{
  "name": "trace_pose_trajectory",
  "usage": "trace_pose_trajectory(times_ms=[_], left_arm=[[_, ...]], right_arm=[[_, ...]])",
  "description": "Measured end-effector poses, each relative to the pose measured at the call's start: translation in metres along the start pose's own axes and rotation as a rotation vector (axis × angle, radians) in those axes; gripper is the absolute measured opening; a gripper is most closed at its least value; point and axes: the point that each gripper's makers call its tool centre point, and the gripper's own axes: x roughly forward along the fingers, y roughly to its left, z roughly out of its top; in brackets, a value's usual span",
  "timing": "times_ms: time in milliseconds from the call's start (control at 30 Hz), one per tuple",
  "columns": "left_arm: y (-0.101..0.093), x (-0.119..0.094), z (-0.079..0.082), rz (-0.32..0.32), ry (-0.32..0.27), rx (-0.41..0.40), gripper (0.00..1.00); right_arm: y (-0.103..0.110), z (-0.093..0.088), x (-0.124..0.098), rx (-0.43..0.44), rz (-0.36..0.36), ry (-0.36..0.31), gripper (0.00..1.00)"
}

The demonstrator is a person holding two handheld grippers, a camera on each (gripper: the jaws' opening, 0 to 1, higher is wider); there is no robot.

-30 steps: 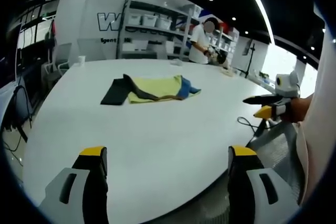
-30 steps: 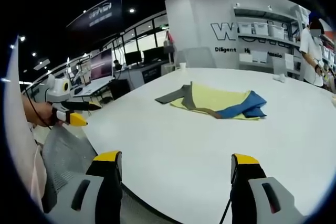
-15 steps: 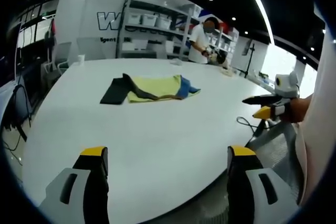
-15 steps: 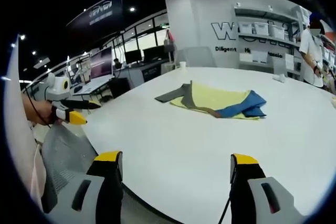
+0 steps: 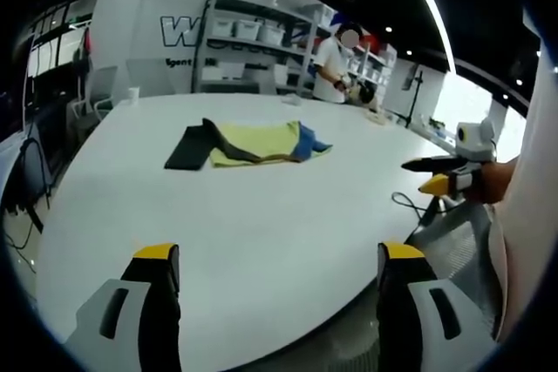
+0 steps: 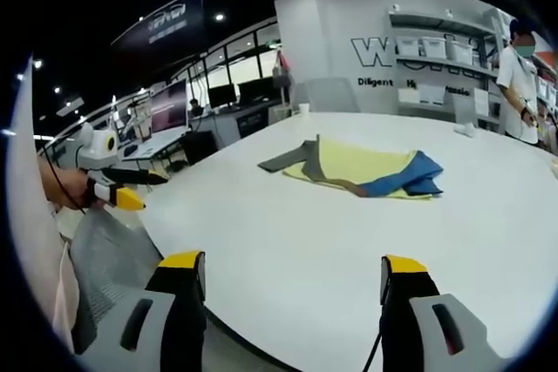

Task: Fold the garment on the visible template until the final outline fits inside the template.

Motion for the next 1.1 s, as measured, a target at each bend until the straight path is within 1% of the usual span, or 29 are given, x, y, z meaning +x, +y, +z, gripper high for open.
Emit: trace_pose_trajectory(times_ms=[267, 567, 800, 1100], left_arm=[[0.001, 0.002, -0.002, -0.003, 0.02, -0.01, 0.91], [0.003, 0.004, 0.0, -0.005, 0.036, -0.018, 0.92], [0.008, 0.011, 0.009, -0.015, 0.036, -0.012, 0.91], [0.015, 0.025, 0.019, -0.025, 0.037, 0.001, 0.89]], right_arm=[[-0.001, 0.001, 0.001, -0.003, 0.003, -0.001, 0.78], [-0.002, 0.001, 0.003, -0.011, 0.013, 0.005, 0.76], [-0.01, -0.001, 0.007, -0.024, 0.013, 0.015, 0.73], [-0.026, 0.005, 0.017, -0.055, 0.007, 0.013, 0.69]])
